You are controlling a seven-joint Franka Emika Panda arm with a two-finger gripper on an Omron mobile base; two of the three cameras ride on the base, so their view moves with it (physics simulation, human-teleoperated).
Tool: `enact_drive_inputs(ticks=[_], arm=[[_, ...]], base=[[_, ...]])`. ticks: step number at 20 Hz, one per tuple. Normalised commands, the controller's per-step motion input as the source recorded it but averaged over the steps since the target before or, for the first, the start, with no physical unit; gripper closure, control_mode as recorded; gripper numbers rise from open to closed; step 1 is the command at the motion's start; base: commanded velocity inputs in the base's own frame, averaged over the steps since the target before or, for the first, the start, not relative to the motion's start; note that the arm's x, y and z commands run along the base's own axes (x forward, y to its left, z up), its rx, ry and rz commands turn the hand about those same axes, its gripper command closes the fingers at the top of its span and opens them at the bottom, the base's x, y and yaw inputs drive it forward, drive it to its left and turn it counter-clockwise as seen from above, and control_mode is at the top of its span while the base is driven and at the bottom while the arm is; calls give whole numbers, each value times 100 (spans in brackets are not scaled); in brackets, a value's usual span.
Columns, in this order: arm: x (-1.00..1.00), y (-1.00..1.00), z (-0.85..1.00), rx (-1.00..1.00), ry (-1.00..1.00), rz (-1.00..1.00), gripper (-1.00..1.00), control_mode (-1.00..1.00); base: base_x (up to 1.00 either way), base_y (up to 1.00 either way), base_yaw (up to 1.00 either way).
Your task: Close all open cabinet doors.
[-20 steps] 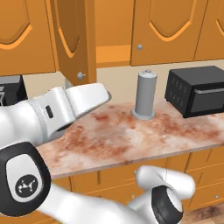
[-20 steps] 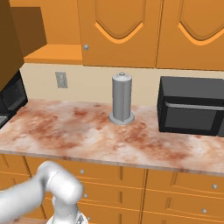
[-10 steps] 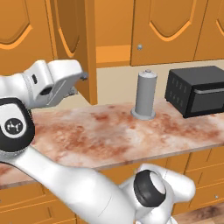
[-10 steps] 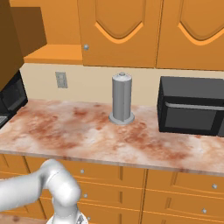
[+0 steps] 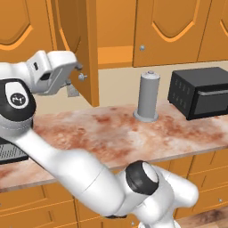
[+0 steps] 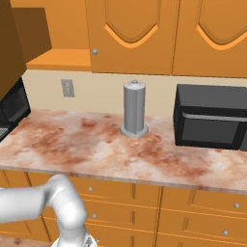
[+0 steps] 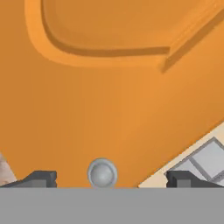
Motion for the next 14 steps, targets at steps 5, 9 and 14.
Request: enact_drive_inputs(ticks=[5,9,14], arm=[[77,3,0,0,0,0,-100,-100],[38,-17,0,0,-2,0,-100,-100],[27,-77,0,2,-18,6,-100,-100]], base=[[0,0,0],[0,0,0],[0,0,0]])
